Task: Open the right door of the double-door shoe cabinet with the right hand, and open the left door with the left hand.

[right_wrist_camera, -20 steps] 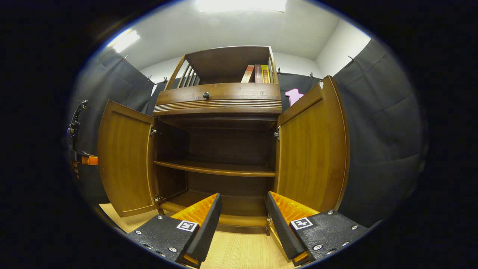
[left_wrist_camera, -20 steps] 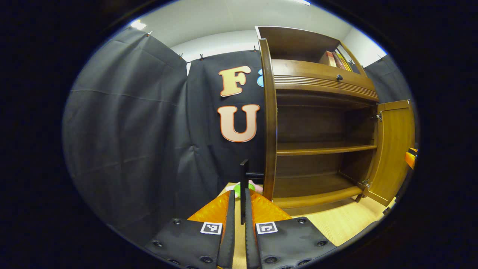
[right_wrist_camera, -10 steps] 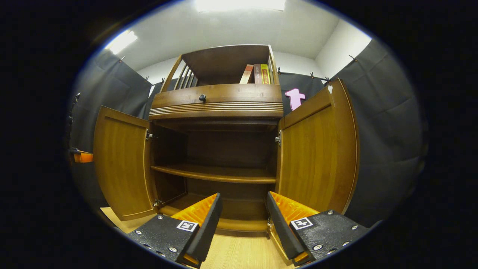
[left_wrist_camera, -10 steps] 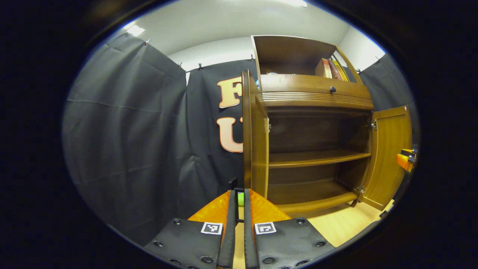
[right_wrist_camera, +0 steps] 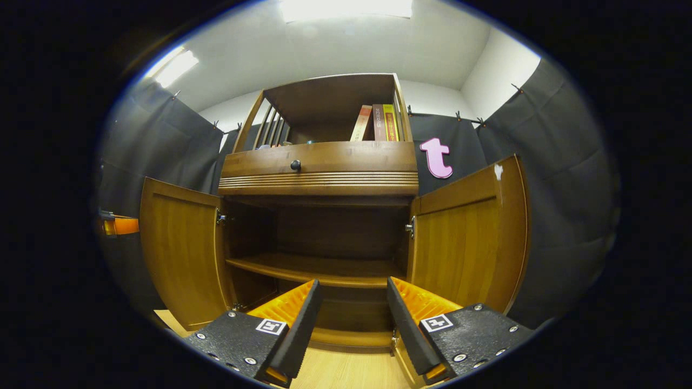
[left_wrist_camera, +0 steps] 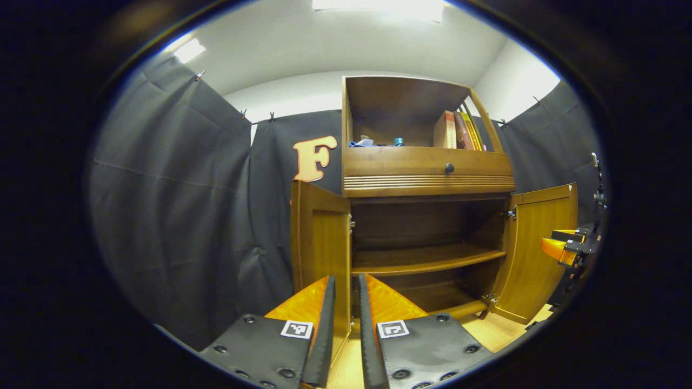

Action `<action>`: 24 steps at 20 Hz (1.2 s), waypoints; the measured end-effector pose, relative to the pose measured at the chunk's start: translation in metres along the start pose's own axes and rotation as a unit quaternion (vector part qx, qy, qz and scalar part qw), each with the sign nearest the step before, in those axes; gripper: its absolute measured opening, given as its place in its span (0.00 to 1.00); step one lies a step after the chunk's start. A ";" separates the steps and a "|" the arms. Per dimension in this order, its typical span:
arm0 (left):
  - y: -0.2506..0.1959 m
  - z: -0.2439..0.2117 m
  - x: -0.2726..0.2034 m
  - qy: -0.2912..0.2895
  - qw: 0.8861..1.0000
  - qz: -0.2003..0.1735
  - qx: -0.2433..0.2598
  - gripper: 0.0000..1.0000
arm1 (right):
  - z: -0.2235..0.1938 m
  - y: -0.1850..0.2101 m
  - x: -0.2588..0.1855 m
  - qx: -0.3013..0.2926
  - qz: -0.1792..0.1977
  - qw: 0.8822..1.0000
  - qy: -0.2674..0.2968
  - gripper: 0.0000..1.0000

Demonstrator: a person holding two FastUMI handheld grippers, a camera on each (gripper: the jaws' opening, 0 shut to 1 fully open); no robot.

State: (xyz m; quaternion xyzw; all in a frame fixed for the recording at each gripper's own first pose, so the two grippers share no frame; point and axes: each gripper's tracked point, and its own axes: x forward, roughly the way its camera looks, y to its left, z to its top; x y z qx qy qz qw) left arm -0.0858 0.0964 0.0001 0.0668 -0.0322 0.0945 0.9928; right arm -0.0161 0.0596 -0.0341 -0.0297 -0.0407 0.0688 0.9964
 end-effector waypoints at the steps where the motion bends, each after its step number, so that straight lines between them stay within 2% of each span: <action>1: -0.010 0.003 0.001 -0.001 1.000 -0.009 0.003 0.35 | 0.001 0.000 0.002 0.001 -0.001 1.000 -0.002 0.75; 6: -0.044 0.016 0.014 -0.004 1.000 -0.026 -0.002 0.72 | -0.002 -0.017 0.002 0.005 -0.001 1.000 0.006 0.75; 7: -0.049 0.018 0.016 -0.006 1.000 -0.024 -0.003 0.72 | -0.002 -0.021 0.003 0.007 -0.002 1.000 0.008 0.75; 10: -0.059 0.019 0.022 -0.004 1.000 -0.026 -0.011 0.88 | -0.009 -0.034 0.006 0.014 -0.008 1.000 0.014 0.75; 14: -0.065 0.016 0.024 0.000 0.999 -0.036 -0.014 1.00 | -0.015 -0.039 0.002 0.029 -0.009 0.999 0.024 0.75; 24: -0.082 0.011 0.023 -0.009 0.998 -0.061 -0.013 1.00 | -0.004 -0.042 -0.008 0.011 -0.021 1.000 0.019 0.76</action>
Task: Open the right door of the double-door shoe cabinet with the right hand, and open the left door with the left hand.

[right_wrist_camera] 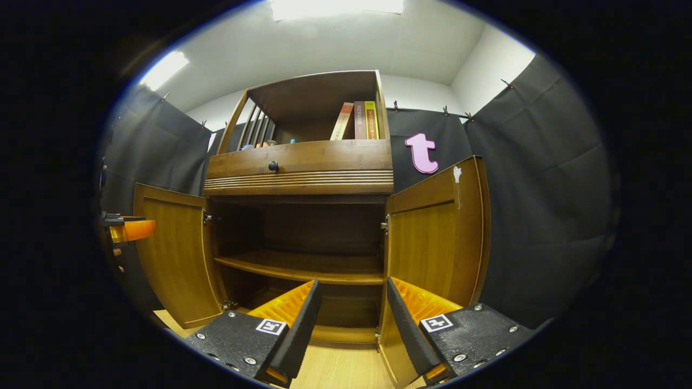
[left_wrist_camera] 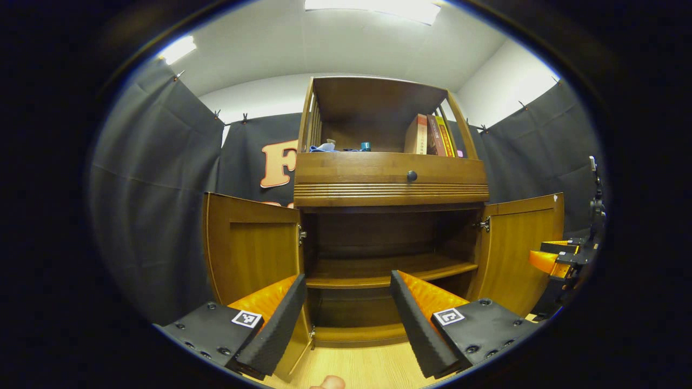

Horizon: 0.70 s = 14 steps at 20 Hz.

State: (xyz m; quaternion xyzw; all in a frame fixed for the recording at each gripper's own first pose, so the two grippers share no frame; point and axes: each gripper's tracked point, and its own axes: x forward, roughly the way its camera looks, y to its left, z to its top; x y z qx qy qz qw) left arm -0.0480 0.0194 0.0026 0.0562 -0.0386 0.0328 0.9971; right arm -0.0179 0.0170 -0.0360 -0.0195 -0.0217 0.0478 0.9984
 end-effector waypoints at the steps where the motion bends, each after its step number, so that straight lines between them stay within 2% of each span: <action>1: -0.003 -0.002 -0.001 0.001 1.000 -0.003 0.002 1.00 | 0.000 0.002 0.001 0.001 0.002 1.000 0.000 0.76; 14: -0.016 0.009 -0.011 -0.018 1.000 -0.009 0.018 1.00 | -0.005 -0.014 0.000 0.000 -0.009 1.000 -0.002 0.76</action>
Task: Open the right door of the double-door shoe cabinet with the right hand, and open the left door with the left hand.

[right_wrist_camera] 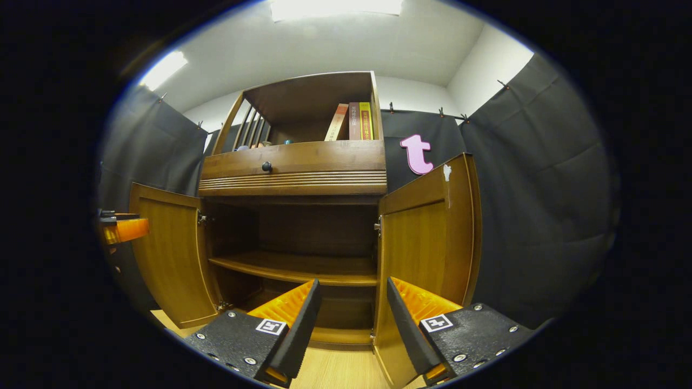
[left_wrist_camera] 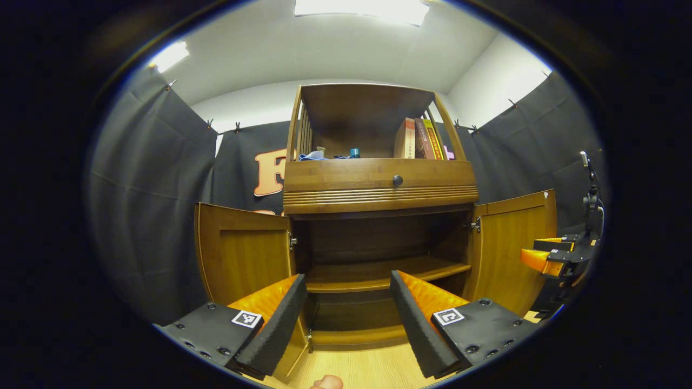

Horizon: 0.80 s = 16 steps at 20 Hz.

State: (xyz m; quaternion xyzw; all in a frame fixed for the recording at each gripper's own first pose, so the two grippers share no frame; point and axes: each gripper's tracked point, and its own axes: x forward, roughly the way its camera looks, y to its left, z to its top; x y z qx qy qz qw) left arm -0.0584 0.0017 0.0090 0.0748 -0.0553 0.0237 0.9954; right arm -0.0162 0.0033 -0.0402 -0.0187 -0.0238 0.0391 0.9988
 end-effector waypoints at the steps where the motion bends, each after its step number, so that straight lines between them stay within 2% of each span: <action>1: 0.000 0.001 0.000 0.001 1.000 0.000 0.000 1.00 | -0.001 -0.001 0.000 -0.001 0.000 1.000 0.000 0.76; 16: 0.004 -0.011 0.002 0.018 1.000 0.002 -0.013 1.00 | -0.005 -0.006 -0.001 -0.003 -0.005 1.000 0.003 0.75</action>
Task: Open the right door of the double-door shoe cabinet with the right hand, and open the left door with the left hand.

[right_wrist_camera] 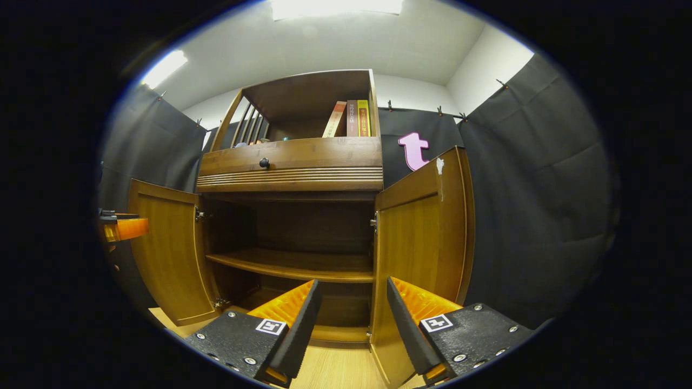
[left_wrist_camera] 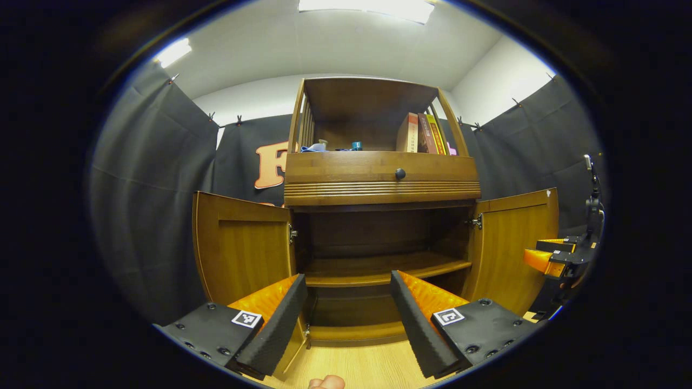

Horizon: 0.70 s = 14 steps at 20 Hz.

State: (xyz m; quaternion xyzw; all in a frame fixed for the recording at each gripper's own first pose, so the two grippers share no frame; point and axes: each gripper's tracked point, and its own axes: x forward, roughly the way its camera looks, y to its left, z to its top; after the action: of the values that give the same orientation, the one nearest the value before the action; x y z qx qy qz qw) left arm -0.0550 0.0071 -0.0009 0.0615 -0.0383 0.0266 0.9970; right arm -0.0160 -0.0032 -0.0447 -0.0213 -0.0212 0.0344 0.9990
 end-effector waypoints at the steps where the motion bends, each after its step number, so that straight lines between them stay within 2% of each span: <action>1: 0.000 0.000 0.000 0.000 1.000 0.001 0.000 1.00 | 0.001 0.000 0.000 0.000 0.000 1.000 -0.001 0.75; 2: -0.001 0.000 0.000 0.000 1.000 0.001 0.000 1.00 | 0.001 -0.001 -0.001 -0.001 -0.001 1.000 -0.002 0.85; 3: -0.001 -0.001 -0.001 0.000 1.000 0.001 0.000 1.00 | 0.001 -0.001 0.000 0.000 -0.001 1.000 -0.004 0.75; 6: -0.004 0.001 -0.002 -0.001 1.000 -0.002 0.001 1.00 | 0.000 -0.002 -0.001 0.001 -0.001 1.000 -0.005 0.75; 7: -0.004 0.001 -0.003 -0.002 1.000 -0.002 0.002 1.00 | -0.001 -0.002 -0.001 0.000 -0.001 1.000 -0.005 0.85; 8: -0.005 0.002 -0.003 -0.002 1.000 -0.002 0.002 1.00 | -0.002 -0.002 -0.001 -0.001 0.000 1.000 -0.003 0.75; 14: -0.007 0.001 -0.002 -0.002 1.000 0.000 0.009 1.00 | -0.004 -0.007 -0.001 0.004 -0.002 1.000 -0.003 0.75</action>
State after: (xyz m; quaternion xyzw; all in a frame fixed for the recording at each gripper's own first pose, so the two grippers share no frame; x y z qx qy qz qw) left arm -0.0565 -0.0004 -0.0004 0.0704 -0.0403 0.0269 0.9963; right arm -0.0159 -0.0106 -0.0486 -0.0173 -0.0237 0.0324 0.9990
